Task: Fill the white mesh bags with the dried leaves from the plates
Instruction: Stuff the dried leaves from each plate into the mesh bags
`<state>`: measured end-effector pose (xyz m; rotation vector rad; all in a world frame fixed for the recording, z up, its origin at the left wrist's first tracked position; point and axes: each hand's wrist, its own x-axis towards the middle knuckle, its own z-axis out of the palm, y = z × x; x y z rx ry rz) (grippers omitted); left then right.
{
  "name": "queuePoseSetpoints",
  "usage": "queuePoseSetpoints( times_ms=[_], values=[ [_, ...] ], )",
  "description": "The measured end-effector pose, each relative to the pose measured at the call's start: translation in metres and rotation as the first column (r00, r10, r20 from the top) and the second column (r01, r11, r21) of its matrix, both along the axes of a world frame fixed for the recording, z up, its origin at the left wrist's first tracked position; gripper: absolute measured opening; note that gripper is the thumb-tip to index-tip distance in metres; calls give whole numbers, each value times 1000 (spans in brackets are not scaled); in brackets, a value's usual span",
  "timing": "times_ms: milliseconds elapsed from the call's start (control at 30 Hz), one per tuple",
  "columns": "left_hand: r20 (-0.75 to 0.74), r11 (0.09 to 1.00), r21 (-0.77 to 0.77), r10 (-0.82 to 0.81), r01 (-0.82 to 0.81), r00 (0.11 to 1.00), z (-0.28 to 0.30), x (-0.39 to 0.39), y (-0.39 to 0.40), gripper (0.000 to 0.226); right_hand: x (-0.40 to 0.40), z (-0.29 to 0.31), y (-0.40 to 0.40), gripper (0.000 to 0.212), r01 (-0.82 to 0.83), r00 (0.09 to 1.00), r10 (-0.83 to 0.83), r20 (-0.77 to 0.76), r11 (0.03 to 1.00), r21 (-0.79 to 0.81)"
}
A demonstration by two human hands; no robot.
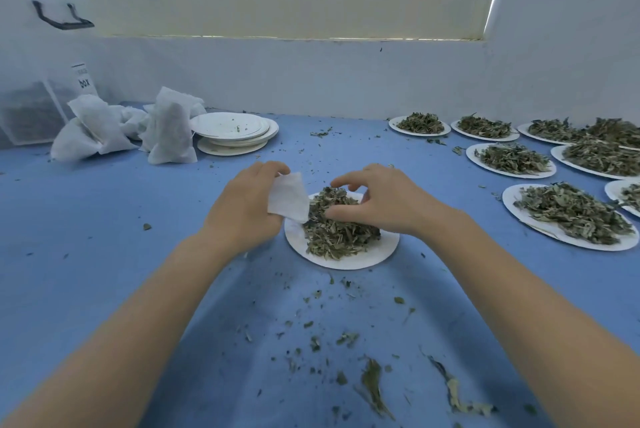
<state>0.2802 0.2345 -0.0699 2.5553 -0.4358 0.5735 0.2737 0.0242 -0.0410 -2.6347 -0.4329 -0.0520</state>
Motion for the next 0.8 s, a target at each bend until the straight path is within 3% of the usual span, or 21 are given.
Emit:
queuePoseSetpoints(
  times_ms=[167, 333, 533, 800],
  values=[
    [54, 988, -143, -42, 50, 998, -13, 7, -1, 64, 1, -10, 21, 9, -110, 951, 18, 310, 952, 284],
    [106, 973, -208, -82, 103, 991, -13, 5, -4, 62, 2, -12, 31, 12, -105, 974, 40, 224, 953, 286],
    [149, 973, -197, -91, 120, 985, -12, -1, -10, 57, -1, -15, 39, 12, -48, 992, -4, 124, 911, 410],
    [336, 992, 111, -99, 65, 937, -15, -7, -20, 51, -9, -10, 45, 17, -23, 990, -55, 128, 840, 542]
  ],
)
